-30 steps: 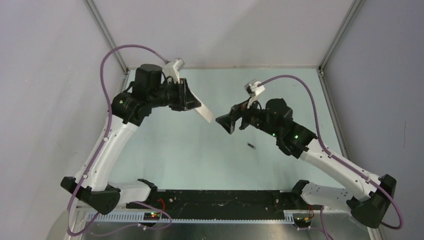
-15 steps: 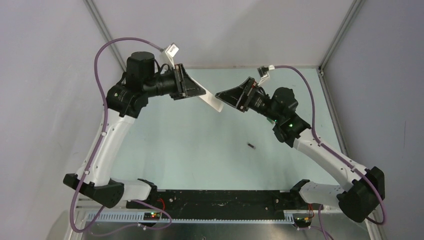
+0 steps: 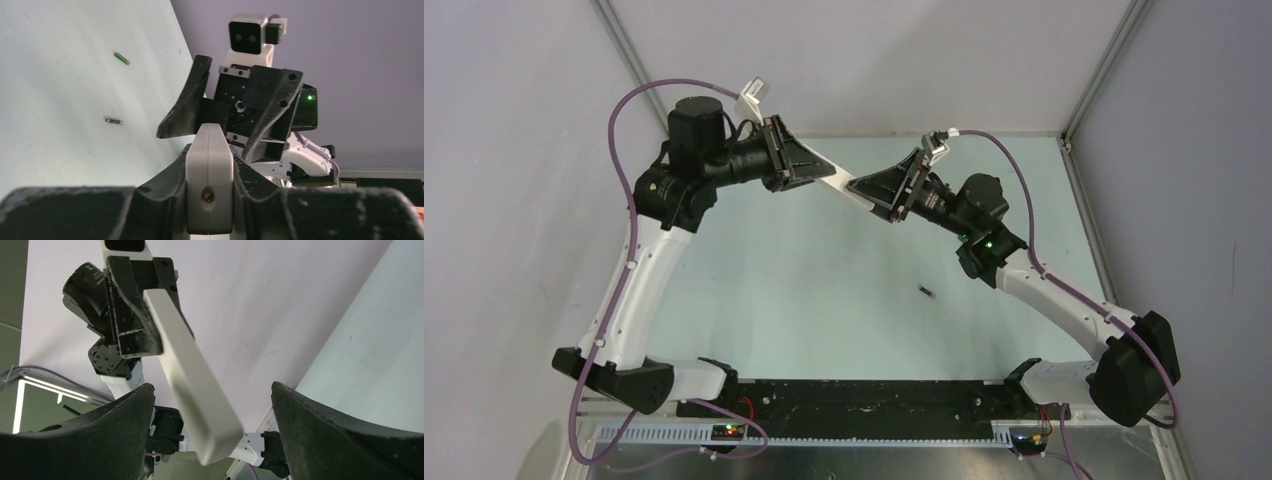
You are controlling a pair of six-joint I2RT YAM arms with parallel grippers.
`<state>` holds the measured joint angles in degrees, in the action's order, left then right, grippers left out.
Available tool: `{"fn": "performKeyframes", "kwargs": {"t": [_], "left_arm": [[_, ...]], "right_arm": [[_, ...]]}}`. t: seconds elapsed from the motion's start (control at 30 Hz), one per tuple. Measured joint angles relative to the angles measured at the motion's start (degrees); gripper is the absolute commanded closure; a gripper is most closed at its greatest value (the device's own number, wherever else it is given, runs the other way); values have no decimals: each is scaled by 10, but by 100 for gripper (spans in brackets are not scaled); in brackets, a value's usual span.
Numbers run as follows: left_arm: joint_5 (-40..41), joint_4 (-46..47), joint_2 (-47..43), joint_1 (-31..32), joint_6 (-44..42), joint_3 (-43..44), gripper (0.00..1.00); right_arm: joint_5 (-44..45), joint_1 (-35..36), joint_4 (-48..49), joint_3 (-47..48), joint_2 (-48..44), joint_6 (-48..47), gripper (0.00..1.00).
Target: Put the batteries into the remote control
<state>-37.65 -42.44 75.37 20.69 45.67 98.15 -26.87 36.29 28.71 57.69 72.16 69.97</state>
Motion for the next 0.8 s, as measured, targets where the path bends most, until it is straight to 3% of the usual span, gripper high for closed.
{"fn": "performKeyframes", "kwargs": {"t": [0.43, 0.7, 0.8], "left_arm": [[-16, 50, -3, -2, 55, -47, 100], [-21, 82, -17, -26, 101, -79, 100], [-26, 114, -26, -36, 130, -107, 100]], "right_arm": [[-17, -5, 115, -15, 66, 89, 34], [-26, -12, 175, -48, 70, 120, 44], [-27, -13, 184, -53, 70, 121, 52]]}}
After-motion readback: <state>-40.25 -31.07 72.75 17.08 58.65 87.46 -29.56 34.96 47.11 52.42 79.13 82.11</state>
